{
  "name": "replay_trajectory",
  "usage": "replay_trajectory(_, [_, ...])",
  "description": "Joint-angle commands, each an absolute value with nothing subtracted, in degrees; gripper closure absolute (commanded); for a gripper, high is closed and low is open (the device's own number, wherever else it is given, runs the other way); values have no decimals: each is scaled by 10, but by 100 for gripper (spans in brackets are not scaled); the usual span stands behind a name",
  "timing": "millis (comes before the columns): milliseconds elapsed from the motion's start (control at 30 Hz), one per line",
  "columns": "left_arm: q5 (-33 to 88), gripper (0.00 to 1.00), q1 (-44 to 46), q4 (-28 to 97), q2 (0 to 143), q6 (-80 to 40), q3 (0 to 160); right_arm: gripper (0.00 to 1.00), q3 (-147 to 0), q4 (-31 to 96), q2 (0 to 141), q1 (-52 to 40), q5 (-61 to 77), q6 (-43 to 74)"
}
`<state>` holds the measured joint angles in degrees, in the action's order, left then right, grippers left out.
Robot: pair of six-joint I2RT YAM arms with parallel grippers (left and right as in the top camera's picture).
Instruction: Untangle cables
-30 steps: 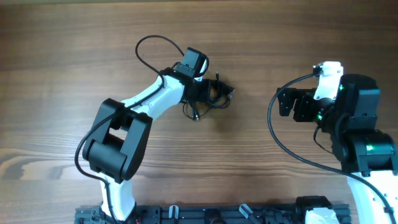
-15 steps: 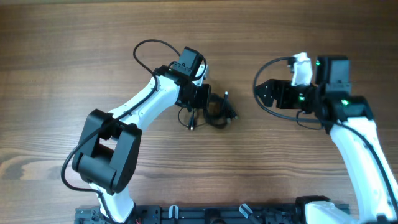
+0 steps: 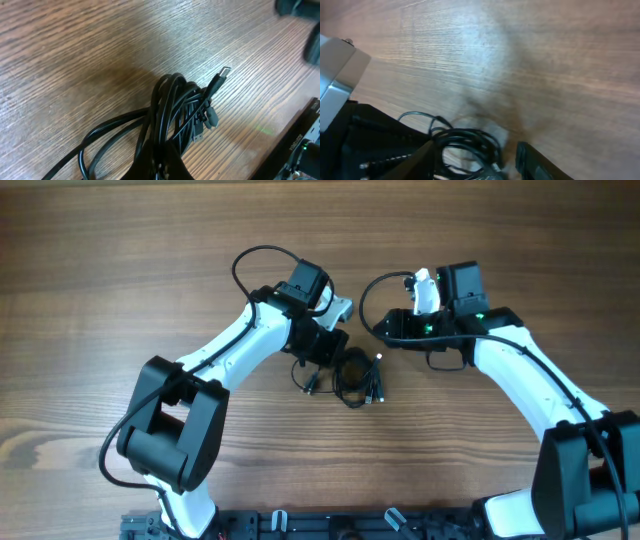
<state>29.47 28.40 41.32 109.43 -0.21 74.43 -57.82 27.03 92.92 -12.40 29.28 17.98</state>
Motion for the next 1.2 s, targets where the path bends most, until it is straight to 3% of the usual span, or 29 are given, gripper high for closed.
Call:
replay_trajectory(0, [315, 96, 286, 399, 1078, 10, 750, 50, -578, 275, 943, -138, 283, 246])
replay_trajectory(233, [315, 96, 286, 399, 1078, 11, 750, 52, -515, 276, 943, -141, 232, 293])
replay_trajectory(433, [315, 96, 286, 399, 1078, 11, 750, 64, -494, 255, 943, -141, 210, 390])
replay_trajectory(700, [315, 96, 286, 399, 1078, 11, 750, 64, -494, 216, 943, -186, 228, 422])
replay_trajectory(833, [315, 96, 286, 399, 1078, 11, 750, 78, -494, 227, 943, -189, 205, 420])
replay_trajectory(867, [315, 96, 286, 399, 1078, 11, 750, 92, -494, 239, 943, -189, 205, 420])
replay_trajectory(900, [315, 96, 286, 398, 1078, 11, 750, 96, -494, 252, 943, -189, 205, 420])
replay_trajectory(1167, [303, 96, 286, 349, 1078, -11, 750, 96, -494, 431, 943, -189, 236, 370])
